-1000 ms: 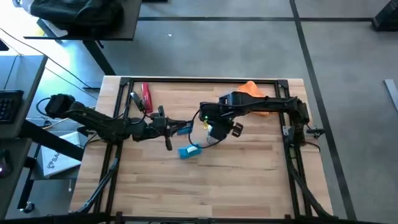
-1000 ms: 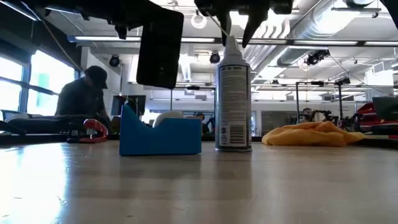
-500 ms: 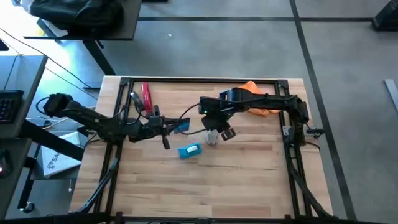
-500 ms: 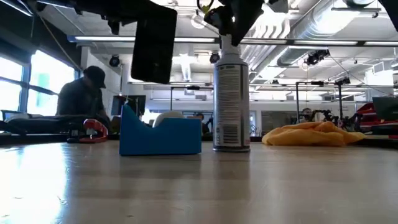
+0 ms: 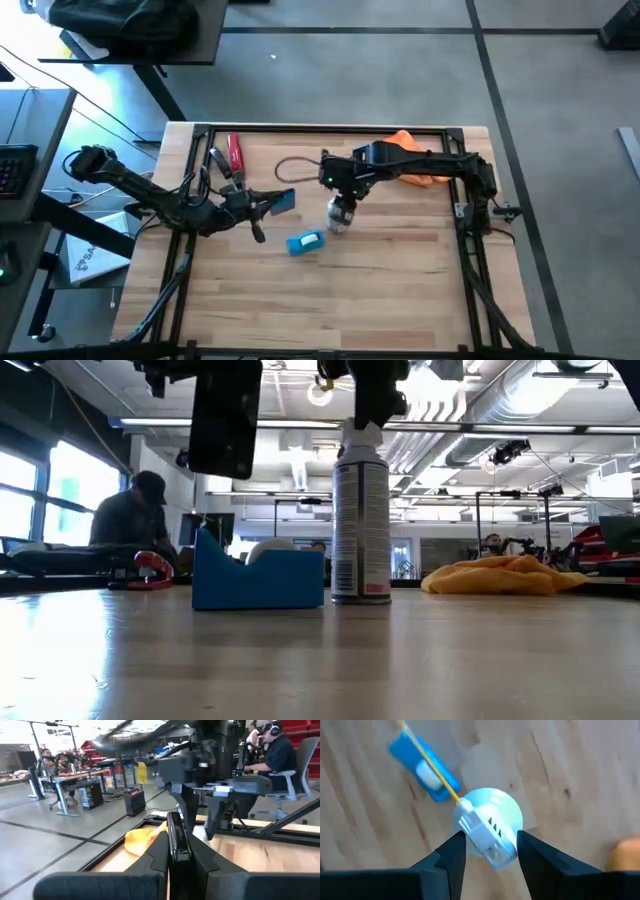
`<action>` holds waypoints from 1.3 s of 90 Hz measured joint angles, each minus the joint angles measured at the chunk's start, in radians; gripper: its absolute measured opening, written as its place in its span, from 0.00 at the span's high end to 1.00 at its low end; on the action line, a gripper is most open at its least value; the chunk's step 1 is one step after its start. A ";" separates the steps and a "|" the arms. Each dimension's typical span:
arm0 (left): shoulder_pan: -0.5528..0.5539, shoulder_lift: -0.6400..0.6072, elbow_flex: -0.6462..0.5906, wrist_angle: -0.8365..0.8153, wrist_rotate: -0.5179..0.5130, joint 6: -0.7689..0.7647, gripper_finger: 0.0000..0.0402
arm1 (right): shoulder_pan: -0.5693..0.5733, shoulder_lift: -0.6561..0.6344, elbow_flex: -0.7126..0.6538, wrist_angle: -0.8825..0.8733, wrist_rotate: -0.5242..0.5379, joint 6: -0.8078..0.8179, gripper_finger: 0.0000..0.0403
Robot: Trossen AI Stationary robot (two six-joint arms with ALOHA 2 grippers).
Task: Apply microfiber cloth
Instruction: Spray the back of the black cellphone using the white spray bottle
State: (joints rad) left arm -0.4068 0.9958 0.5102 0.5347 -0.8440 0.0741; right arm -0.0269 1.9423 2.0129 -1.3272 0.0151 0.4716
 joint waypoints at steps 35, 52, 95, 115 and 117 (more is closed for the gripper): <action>-0.047 0.000 0.000 0.009 -0.301 0.016 0.97 | 0.001 -0.017 0.002 0.002 -0.048 -0.020 0.65; -0.048 0.000 0.000 0.047 -0.346 -0.017 0.97 | 0.001 -0.055 0.004 -0.036 0.109 -0.276 0.65; -0.011 0.025 0.000 0.046 -0.349 -0.099 0.97 | 0.029 -0.055 -0.104 0.057 0.193 -0.551 0.65; -0.011 0.025 0.000 0.046 -0.348 -0.097 0.97 | 0.029 -0.055 -0.105 0.059 0.129 -0.426 0.65; -0.011 0.025 0.000 0.046 -0.346 -0.094 0.97 | 0.029 -0.055 -0.105 0.054 0.127 -0.426 0.65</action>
State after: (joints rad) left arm -0.4182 1.0210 0.5099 0.5804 -1.1903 -0.0194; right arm 0.0025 1.8870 1.9083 -1.2727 0.1417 0.0457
